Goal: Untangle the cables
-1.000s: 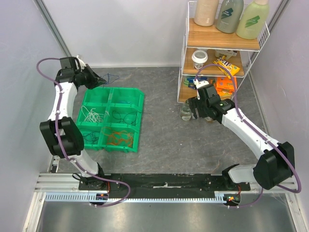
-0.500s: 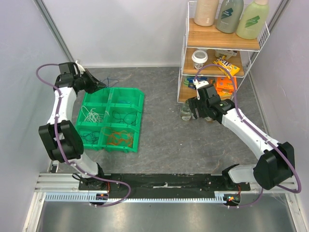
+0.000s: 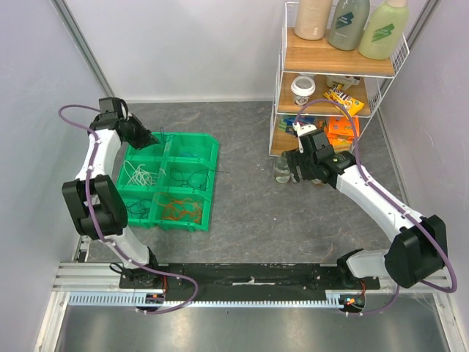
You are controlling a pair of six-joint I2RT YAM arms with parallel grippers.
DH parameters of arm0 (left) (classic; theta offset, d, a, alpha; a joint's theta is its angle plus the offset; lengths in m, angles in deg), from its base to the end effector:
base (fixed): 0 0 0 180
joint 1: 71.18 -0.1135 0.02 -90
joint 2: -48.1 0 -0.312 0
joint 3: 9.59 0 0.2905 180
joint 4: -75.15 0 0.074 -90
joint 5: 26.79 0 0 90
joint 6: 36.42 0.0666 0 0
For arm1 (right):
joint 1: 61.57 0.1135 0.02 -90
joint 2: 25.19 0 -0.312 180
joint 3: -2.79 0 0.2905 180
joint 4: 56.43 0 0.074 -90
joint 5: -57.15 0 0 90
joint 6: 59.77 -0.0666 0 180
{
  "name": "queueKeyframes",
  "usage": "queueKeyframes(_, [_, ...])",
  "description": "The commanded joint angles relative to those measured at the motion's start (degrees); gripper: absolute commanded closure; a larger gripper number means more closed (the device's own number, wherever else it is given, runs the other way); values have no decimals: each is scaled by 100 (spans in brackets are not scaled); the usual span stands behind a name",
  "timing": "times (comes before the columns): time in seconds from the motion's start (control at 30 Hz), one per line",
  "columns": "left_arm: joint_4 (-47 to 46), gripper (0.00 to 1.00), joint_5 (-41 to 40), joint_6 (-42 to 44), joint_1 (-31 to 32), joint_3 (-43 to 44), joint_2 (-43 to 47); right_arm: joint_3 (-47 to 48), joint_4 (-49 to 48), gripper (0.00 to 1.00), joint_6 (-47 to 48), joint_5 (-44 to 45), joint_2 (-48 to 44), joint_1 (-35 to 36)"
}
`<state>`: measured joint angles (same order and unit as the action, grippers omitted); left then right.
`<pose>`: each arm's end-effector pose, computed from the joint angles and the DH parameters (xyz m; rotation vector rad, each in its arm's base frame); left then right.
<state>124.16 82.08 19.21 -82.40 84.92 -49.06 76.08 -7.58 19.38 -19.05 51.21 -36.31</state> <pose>0.4300 0.0633 0.3022 -0.8322 2.3517 -0.5792 0.2981 0.1231 0.2918 -0.2050 2.4331 -0.0200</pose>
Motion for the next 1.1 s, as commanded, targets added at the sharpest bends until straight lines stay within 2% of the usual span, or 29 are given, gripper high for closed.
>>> queueKeyframes(0.0, [150,98,-183,-202,-11,424,-153,-45,-98,11,22,35,-222,-12])
queueKeyframes(0.43, [291,98,204,-96,32,864,-549,-2,-72,11,48,61,-213,-12])
queueKeyframes(0.67, [352,98,3,18,892,1031,-865,104,-80,11,83,70,-134,-21])
queueKeyframes(0.77, [694,98,-147,80,1341,1495,-1400,95,-72,11,74,105,-152,-12])
queueKeyframes(1.07, [1574,98,-779,97,2001,2893,-2885,-45,-72,11,13,149,-328,-21])
